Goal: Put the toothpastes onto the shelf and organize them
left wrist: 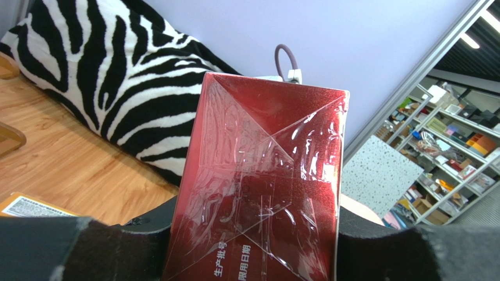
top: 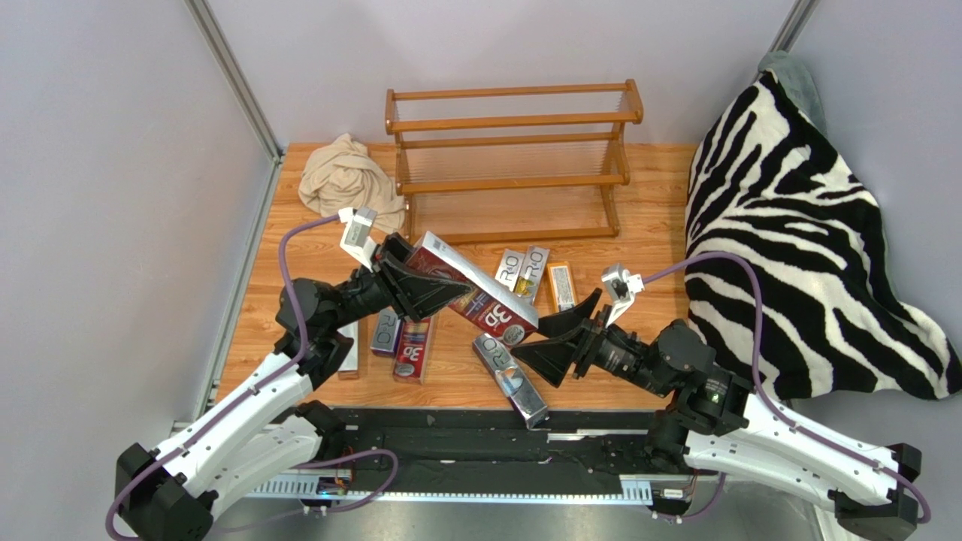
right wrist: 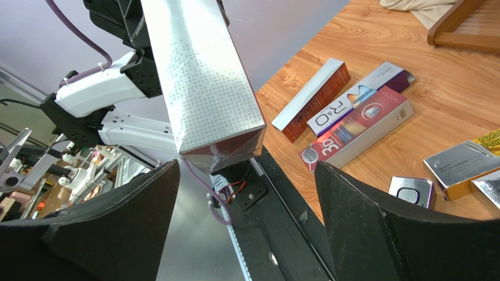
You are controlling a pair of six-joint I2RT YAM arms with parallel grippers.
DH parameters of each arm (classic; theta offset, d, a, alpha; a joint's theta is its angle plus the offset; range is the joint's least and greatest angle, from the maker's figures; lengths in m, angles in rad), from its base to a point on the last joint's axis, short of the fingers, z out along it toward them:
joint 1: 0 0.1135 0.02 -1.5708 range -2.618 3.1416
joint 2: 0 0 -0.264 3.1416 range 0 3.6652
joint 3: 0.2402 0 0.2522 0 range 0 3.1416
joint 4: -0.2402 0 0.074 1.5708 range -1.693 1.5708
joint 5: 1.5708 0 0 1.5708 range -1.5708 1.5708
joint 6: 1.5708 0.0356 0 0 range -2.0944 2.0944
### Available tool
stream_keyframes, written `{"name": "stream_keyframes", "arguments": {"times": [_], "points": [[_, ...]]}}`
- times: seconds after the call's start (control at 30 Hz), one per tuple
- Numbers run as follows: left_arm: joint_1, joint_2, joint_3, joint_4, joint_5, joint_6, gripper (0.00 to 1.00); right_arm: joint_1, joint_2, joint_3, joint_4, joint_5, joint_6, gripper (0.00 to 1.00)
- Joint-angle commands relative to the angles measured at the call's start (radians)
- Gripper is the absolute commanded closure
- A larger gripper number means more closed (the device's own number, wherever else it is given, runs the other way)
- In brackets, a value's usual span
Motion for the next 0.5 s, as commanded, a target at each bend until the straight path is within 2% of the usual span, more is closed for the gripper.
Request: {"name": "stream_keyframes", "arguments": {"times": [0.0, 0.37, 0.43, 0.47], "points": [[0.003, -0.021, 0.025, 0.099, 0.013, -0.023, 0.64, 0.005, 0.028, 0.017, 0.103, 0.017, -0.029, 0.13], [0.003, -0.030, 0.003, 0.104, 0.015, -0.034, 0.67, 0.005, 0.036, 0.017, 0.182, -0.031, -0.035, 0.21], [0.003, -0.029, -0.004, 0.110, 0.012, -0.035, 0.67, 0.006, 0.034, 0.018, 0.191, -0.031, -0.037, 0.28], [0.003, -0.030, -0.006, 0.115, 0.012, -0.037, 0.67, 0.005, 0.034, 0.017, 0.197, -0.035, -0.035, 0.36]]}}
